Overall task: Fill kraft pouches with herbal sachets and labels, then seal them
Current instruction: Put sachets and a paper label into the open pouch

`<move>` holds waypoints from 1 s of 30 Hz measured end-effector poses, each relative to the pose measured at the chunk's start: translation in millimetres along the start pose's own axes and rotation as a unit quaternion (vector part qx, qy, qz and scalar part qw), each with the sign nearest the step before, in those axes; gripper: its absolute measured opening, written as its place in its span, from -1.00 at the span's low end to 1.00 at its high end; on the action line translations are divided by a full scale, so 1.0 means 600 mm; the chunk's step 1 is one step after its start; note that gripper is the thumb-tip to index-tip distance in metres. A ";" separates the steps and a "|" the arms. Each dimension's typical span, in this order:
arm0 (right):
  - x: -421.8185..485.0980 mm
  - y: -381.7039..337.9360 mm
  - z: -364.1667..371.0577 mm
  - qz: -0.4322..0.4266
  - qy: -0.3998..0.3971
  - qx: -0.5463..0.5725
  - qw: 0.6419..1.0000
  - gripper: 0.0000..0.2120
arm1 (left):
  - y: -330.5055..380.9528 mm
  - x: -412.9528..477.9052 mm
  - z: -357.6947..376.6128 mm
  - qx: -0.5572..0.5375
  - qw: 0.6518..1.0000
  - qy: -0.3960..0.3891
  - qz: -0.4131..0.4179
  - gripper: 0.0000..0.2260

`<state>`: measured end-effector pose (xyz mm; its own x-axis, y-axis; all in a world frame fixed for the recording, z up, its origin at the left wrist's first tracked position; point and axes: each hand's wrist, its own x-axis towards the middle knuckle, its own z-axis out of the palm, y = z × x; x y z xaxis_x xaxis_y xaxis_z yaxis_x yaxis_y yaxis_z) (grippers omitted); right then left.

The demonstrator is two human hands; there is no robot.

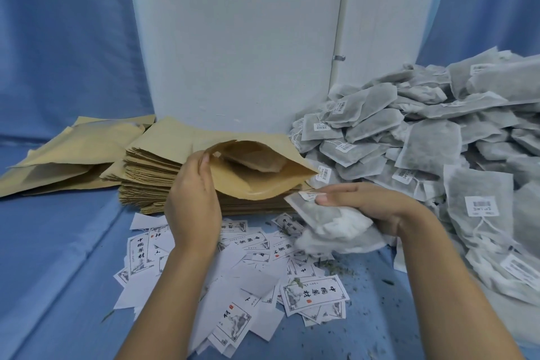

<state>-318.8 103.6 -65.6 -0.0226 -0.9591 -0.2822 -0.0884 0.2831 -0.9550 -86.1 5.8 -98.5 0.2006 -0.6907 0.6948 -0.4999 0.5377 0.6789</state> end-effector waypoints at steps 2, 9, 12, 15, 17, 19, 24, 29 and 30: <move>-0.004 -0.001 0.006 -0.009 -0.035 -0.011 0.999 -0.59 | 0.008 -0.007 0.003 0.012 0.999 -0.016 0.029 -0.70; 0.022 -0.028 0.041 -0.052 -0.060 0.183 0.980 -0.54 | 0.028 -0.025 0.014 0.067 0.982 -0.098 0.143 -0.77; 0.025 -0.029 0.044 -0.030 -0.023 0.242 0.970 -0.64 | 0.024 -0.030 0.018 0.082 0.975 -0.113 0.174 -0.77; 0.023 -0.034 0.047 -0.063 0.035 0.213 0.974 -0.70 | 0.025 -0.032 0.020 0.080 0.974 -0.103 0.187 -0.76; 0.024 -0.038 0.048 -0.091 0.109 0.154 0.978 -0.64 | 0.027 -0.032 0.019 0.069 0.976 -0.085 0.189 -0.75; 0.027 -0.039 0.052 -0.110 0.225 0.054 0.967 -0.67 | 0.030 -0.031 0.016 0.060 0.978 -0.061 0.191 -0.72; 0.041 -0.027 0.065 -0.155 0.387 0.023 0.909 -0.56 | 0.038 -0.039 0.024 0.084 0.961 -0.039 0.259 -0.67; 0.050 -0.033 0.081 -0.151 0.350 0.130 0.915 -0.84 | 0.040 -0.040 0.028 0.068 0.962 -0.045 0.262 -0.68; 0.051 -0.035 0.083 -0.151 0.330 0.165 0.917 -0.84 | 0.041 -0.039 0.028 0.065 0.962 -0.041 0.262 -0.68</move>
<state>-267.7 68.4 -58.5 -0.6543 -0.7562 0.0120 0.1132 -0.1136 -0.9871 -116.9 27.0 -101.9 -0.1712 -0.3804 0.9088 -0.6168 0.7607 0.2022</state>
